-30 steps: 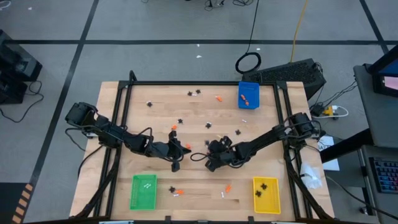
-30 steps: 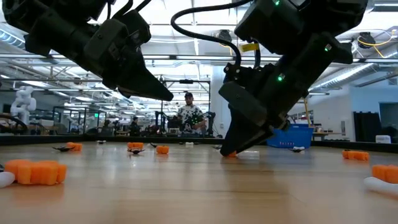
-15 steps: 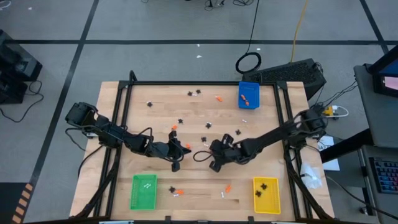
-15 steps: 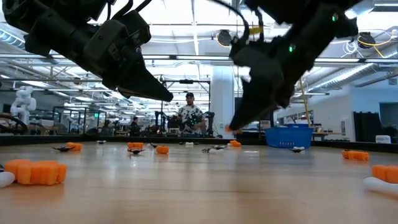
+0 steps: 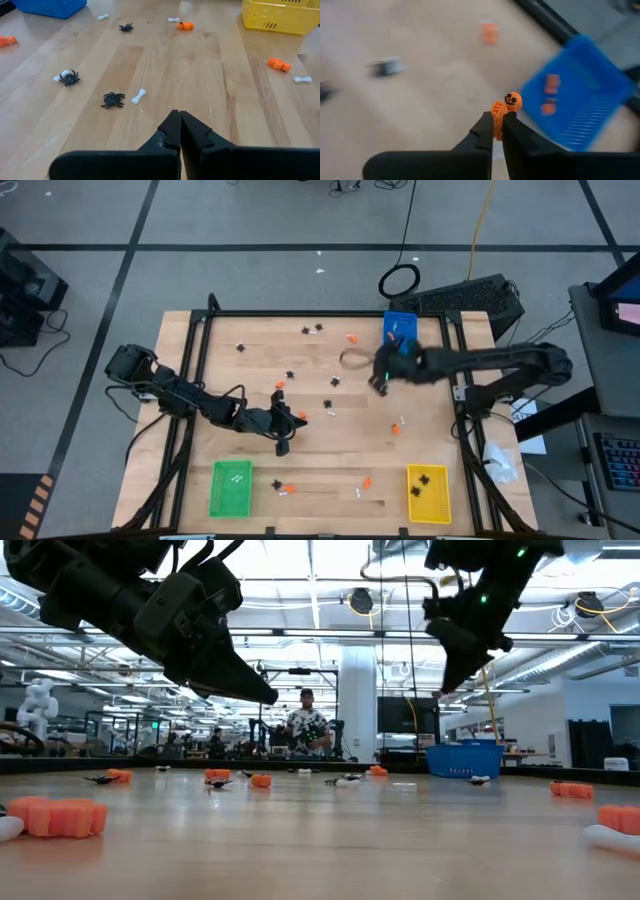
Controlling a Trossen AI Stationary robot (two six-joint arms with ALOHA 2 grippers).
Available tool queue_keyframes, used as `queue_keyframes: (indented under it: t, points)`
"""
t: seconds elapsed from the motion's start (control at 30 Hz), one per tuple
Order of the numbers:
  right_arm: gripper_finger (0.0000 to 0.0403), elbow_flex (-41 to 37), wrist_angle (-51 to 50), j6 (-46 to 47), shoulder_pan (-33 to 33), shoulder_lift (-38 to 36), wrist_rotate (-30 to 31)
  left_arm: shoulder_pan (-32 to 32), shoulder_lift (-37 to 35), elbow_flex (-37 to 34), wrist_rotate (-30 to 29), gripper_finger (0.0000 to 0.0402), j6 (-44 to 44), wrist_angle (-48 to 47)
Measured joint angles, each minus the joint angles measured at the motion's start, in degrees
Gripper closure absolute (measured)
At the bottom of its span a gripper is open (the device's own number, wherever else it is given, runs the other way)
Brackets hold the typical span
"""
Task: Sort Halloween decoration
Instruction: Put the orange toy skeleton into the blue bin
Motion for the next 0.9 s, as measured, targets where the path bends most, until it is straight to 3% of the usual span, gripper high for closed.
queue_keyframes:
  t: [0.1,0.37,0.47,0.63,0.9]
  points:
    - [0.0391,0.00,-0.07,-5.92,-9.40,-0.96,-1.48,0.00,0.00,0.00,0.00,0.0400,-0.02,0.02]
    - [0.0391,0.00,8.58,-21.62,-32.06,5.16,-18.13,0.00,0.00,0.00,0.00,0.0400,-0.14,0.00]
    - [0.0391,0.00,10.38,-24.73,-38.09,8.73,-21.48,0.00,0.00,0.00,0.00,0.0400,-0.11,-0.02]
    - [0.0391,0.00,10.29,-27.69,-43.95,14.13,-24.67,0.00,0.00,0.00,0.00,0.0400,0.10,-0.05]
    - [0.0390,0.00,10.65,-29.30,-46.31,17.44,-25.91,0.02,0.00,0.00,0.00,0.0400,0.11,-0.22]
